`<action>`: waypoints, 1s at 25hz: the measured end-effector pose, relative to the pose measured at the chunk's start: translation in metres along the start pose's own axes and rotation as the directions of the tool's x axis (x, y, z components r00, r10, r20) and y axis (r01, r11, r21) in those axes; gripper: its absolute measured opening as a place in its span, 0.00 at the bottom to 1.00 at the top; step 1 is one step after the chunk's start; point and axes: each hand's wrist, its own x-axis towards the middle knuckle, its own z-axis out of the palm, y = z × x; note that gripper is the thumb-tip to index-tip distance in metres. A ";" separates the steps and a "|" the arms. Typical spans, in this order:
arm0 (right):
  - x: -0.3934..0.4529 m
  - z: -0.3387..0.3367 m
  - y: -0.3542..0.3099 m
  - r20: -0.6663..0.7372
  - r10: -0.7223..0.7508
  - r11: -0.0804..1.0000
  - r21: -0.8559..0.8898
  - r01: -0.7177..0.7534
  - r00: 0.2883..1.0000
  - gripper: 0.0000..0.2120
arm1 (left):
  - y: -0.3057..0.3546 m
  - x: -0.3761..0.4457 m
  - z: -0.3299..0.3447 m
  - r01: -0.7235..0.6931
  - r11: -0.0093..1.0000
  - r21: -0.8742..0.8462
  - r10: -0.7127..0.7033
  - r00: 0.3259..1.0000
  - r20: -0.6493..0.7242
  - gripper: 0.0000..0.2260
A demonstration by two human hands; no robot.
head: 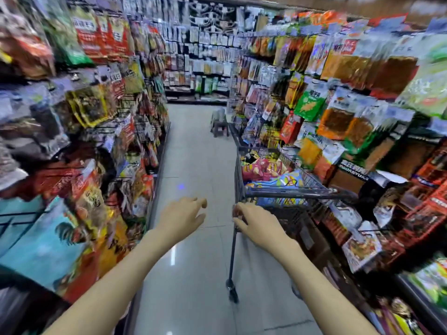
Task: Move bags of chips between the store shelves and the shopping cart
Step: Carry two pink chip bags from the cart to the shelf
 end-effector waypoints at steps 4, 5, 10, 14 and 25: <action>0.032 0.043 -0.019 0.062 0.037 0.999 0.036 -0.039 0.997 0.12 | -0.052 -0.001 0.017 0.014 1.000 0.007 -0.014 1.000 0.005 0.13; 0.039 0.048 -0.018 0.069 0.037 0.999 0.035 -0.040 0.997 0.12 | -0.059 0.002 0.021 0.014 1.000 0.008 -0.014 1.000 0.013 0.13; 0.108 0.072 0.010 0.085 0.019 0.999 0.027 -0.021 0.996 0.12 | -0.091 0.060 0.045 0.006 1.000 0.024 -0.008 0.997 0.079 0.12; 0.193 0.093 0.046 0.114 -0.024 0.999 0.038 0.019 0.993 0.13 | -0.122 0.135 0.059 0.050 0.997 0.054 -0.055 0.994 0.091 0.12; 0.414 0.123 0.159 0.164 -0.004 0.999 0.036 -0.002 0.986 0.13 | -0.183 0.359 0.122 0.082 0.994 0.066 -0.092 0.981 0.172 0.12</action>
